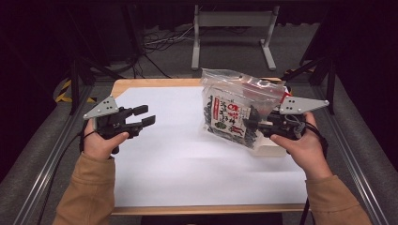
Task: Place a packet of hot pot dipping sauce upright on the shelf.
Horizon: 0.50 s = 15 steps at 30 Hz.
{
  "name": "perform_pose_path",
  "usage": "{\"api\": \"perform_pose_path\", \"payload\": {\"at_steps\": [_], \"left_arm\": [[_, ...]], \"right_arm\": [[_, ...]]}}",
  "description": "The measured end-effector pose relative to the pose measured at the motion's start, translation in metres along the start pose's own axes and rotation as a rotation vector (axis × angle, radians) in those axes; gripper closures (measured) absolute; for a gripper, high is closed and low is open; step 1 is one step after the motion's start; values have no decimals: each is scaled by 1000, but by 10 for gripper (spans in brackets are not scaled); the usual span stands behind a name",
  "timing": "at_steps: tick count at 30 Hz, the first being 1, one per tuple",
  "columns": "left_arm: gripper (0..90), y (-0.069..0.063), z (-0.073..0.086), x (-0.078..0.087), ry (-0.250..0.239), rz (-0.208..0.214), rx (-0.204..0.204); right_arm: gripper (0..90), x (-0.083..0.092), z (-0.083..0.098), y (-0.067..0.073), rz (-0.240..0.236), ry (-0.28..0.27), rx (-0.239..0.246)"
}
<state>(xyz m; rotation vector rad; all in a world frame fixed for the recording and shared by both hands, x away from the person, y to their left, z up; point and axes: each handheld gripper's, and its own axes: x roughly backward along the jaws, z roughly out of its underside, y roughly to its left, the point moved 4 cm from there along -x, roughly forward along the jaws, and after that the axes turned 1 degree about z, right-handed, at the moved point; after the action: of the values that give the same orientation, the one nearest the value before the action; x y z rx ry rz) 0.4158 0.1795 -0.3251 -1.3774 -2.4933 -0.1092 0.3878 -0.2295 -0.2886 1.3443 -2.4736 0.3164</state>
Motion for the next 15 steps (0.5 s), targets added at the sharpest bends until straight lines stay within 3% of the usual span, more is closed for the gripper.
{"api": "perform_pose_path", "payload": {"at_steps": [6, 15], "left_arm": [[442, 9, 11, -4, 56, -35, 23], [425, 14, 16, -6, 74, -41, 35]], "right_arm": [[734, 9, -7, -5, 29, -3, 16], [735, 25, -18, -16, 101, 9, 60]]}}
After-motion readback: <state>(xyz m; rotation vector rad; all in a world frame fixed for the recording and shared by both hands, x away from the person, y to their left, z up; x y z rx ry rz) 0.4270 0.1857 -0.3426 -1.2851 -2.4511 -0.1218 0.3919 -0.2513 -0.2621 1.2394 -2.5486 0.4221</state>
